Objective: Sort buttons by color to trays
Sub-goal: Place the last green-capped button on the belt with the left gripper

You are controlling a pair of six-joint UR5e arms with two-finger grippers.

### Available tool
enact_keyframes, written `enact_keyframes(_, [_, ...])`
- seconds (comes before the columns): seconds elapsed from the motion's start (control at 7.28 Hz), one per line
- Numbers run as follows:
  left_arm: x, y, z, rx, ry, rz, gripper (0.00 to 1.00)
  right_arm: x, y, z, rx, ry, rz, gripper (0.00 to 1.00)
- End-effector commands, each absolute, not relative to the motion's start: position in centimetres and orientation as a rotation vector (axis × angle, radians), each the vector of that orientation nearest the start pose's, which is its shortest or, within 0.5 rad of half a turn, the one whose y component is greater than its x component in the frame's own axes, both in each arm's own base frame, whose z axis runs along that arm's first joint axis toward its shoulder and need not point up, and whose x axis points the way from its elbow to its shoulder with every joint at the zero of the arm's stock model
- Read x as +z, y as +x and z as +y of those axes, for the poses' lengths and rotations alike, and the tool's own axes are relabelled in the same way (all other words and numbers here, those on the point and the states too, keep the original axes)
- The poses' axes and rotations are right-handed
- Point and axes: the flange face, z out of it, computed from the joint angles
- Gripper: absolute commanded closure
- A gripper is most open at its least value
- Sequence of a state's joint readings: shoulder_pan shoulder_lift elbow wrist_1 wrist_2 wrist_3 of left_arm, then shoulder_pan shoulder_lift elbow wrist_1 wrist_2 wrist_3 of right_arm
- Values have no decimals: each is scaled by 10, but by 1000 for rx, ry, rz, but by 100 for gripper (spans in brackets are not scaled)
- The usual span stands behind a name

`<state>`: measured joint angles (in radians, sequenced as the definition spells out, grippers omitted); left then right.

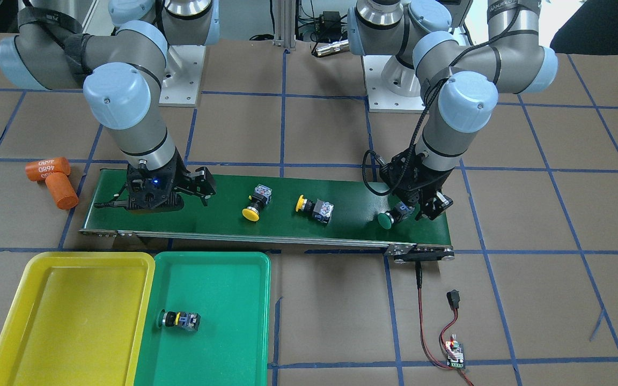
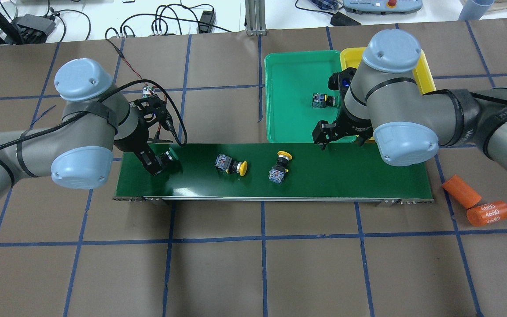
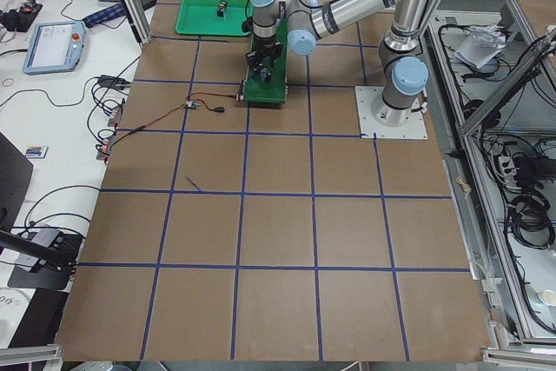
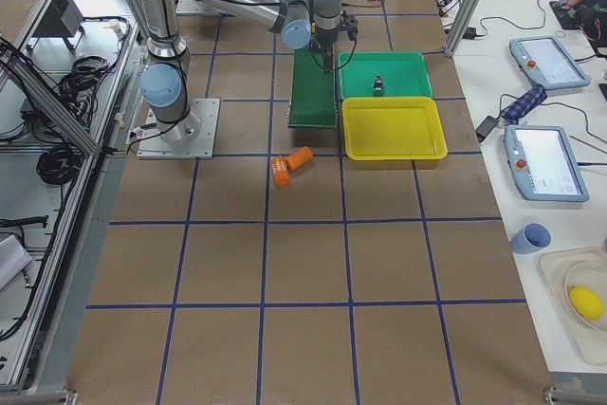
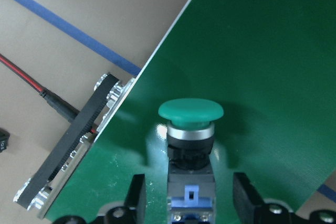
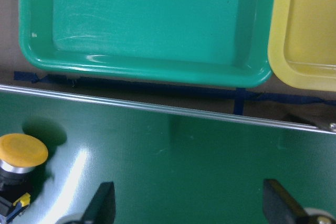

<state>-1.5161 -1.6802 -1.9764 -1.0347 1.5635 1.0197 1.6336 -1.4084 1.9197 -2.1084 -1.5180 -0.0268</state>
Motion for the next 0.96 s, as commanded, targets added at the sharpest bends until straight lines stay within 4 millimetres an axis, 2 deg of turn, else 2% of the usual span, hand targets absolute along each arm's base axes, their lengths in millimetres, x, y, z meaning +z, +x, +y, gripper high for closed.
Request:
enact_keyframes(0.0, [373, -104, -524, -91, 1186, 2922, 0, 293, 172, -503, -43, -108, 3086, 0])
enact_keyframes(0.14, [400, -100, -552, -126, 959, 2983, 0, 293, 172, -503, -42, -101, 3084, 0])
enact_keyframes(0.27, [426, -97, -571, -181, 791, 3015, 0, 292, 172, -503, -37, -103, 3082, 0])
enact_keyframes(0.41, [423, -97, -575, -145, 523, 3091, 0, 288, 173, -504, -28, -102, 3076, 0])
enact_keyframes(0.55, [436, -102, -564, -161, 317, 3114, 0, 288, 173, -504, -26, -105, 3082, 0])
enact_keyframes(0.82, [434, -101, -555, -68, 88, 3105, 0, 288, 172, -504, -26, -107, 3087, 0])
